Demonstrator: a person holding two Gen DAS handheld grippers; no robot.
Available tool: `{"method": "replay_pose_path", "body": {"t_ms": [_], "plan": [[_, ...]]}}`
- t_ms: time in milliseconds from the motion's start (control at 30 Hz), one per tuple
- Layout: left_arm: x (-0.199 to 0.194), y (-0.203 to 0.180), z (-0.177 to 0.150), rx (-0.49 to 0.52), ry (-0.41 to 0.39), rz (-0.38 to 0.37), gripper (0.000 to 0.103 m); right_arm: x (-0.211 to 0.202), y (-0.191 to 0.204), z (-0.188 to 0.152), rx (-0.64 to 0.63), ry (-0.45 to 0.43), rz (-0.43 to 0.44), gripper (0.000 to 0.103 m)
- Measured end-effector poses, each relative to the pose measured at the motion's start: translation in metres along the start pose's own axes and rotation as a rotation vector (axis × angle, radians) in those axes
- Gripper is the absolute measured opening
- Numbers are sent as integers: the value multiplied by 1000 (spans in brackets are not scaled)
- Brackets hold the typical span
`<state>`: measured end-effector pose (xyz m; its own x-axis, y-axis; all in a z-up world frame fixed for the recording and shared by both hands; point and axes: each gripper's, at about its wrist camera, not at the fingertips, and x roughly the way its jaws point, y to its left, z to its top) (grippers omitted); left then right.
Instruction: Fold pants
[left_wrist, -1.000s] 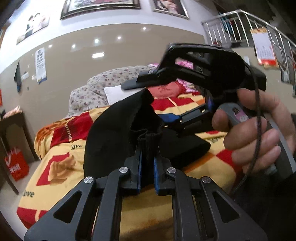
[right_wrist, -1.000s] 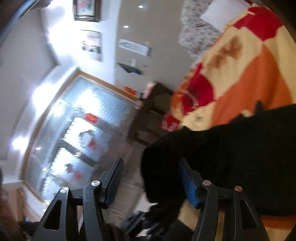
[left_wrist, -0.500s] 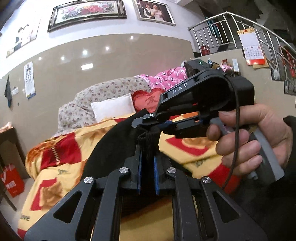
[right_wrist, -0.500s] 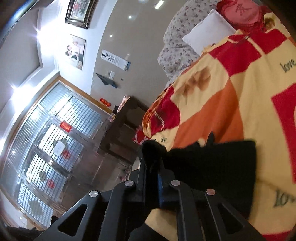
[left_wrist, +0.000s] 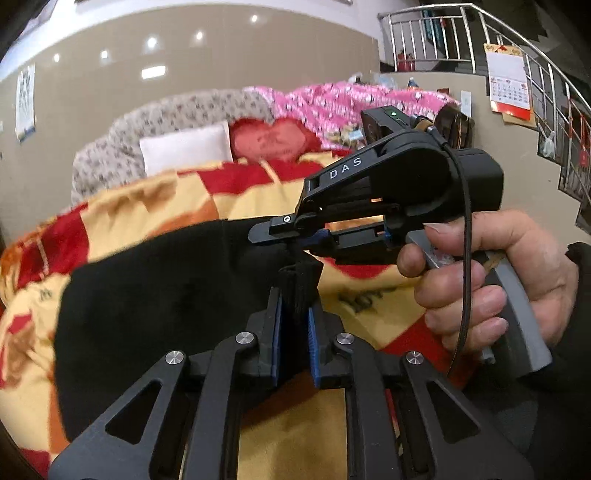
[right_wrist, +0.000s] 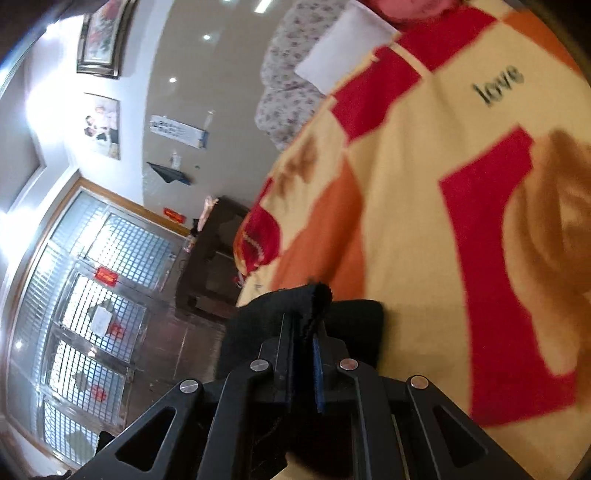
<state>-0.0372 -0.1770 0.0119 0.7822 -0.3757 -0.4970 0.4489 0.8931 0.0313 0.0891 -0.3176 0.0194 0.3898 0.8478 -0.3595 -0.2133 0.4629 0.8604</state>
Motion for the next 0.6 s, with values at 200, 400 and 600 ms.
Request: {"method": "replay_pose_path", "body": {"t_ms": [200, 400, 600], "plan": [[-41, -6, -10, -3, -10, -108, 13, 3, -17, 1, 46, -1, -8, 10], [-93, 54, -26, -169, -47, -39, 13, -47, 7, -7, -48, -204, -154, 11], [-91, 116, -40, -368, -20, -19, 12, -63, 98, -66, -452, -160, -241, 11]]}}
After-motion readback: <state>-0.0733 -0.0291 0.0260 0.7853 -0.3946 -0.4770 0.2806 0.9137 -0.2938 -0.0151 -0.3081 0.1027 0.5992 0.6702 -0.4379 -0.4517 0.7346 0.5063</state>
